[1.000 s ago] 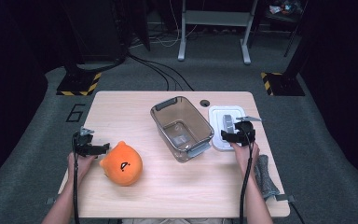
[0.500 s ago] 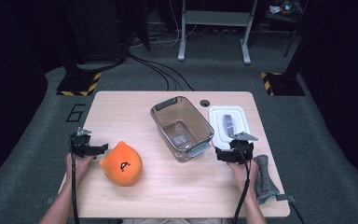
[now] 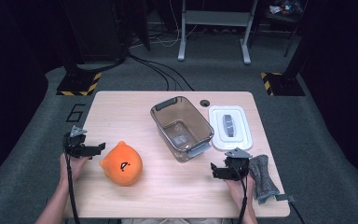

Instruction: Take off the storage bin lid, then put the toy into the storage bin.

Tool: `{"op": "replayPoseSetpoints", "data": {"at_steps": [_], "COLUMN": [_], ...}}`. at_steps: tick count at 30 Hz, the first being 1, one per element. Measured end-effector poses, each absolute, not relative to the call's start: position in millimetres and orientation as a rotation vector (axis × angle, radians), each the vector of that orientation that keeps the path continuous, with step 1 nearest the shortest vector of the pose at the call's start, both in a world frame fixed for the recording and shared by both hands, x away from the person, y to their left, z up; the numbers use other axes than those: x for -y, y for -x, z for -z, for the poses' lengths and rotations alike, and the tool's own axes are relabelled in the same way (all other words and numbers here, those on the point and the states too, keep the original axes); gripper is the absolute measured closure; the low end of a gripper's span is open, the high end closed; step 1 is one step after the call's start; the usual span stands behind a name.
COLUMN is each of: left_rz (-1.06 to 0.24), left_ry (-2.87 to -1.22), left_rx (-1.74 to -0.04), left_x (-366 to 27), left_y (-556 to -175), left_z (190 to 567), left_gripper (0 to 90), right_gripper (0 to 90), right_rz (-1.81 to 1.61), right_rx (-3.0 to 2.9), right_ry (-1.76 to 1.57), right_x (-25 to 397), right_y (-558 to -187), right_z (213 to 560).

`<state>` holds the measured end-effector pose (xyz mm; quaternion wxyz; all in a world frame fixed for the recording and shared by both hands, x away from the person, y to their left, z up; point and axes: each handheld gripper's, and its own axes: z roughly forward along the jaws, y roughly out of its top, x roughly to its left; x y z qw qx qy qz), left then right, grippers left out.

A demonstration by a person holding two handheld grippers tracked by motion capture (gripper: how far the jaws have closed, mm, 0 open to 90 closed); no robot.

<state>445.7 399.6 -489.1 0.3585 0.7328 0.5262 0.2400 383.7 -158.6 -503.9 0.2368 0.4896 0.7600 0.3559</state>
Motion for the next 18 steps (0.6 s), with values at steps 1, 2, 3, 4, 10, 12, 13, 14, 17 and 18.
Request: {"op": "replayPoseSetpoints", "data": {"at_steps": [1,2,3,4,10,12,13,14,17,18], "left_rz": [-0.616,-0.62,-0.615,-0.608,-0.597,-0.589,-0.589,-0.576,-0.576,-0.567], "left_ry": [-1.891,-1.886,-1.88,-1.884,-1.88,-1.884,-1.886,-1.897,-1.907,-1.912], "left_rx": [-1.348,-1.339,-1.328,-1.323,-1.235,-1.209,-1.196,-1.185,-1.133,-1.12], "left_x": [-399.2,-398.4,-397.8,-397.4,-386.8,-382.3,-379.7,-377.2,-368.7,-366.0], "left_y": [-443.1,-440.8,-437.8,-435.5,-414.8,-408.0,-405.0,-401.9,-392.9,-389.9], "left_z": [486.1,483.4,479.3,476.2,456.0,451.4,449.8,447.6,442.8,441.1], "left_gripper": [0.0,0.0,0.0,0.0,0.0,0.0,0.0,0.0,0.0,0.0], "right_gripper": [4.1,4.2,4.3,4.3,4.6,4.6,4.6,4.6,4.7,4.8], "right_rz": [-0.97,-0.966,-0.958,-0.955,-0.93,-0.931,-0.921,-0.925,-0.918,-0.917], "right_rx": [-2.085,-2.093,-2.096,-2.104,-2.123,-2.116,-2.12,-2.121,-2.129,-2.13], "right_ry": [-1.346,-1.34,-1.333,-1.332,-1.344,-1.353,-1.353,-1.362,-1.356,-1.361], "right_x": [158.7,158.7,158.8,158.9,160.2,159.5,160.1,160.3,160.6,160.5], "right_y": [-382.5,-381.2,-380.3,-379.7,-377.4,-376.3,-376.2,-375.8,-376.4,-376.4], "right_z": [504.9,506.5,507.9,510.0,517.7,518.8,519.3,519.9,522.2,523.3]}}
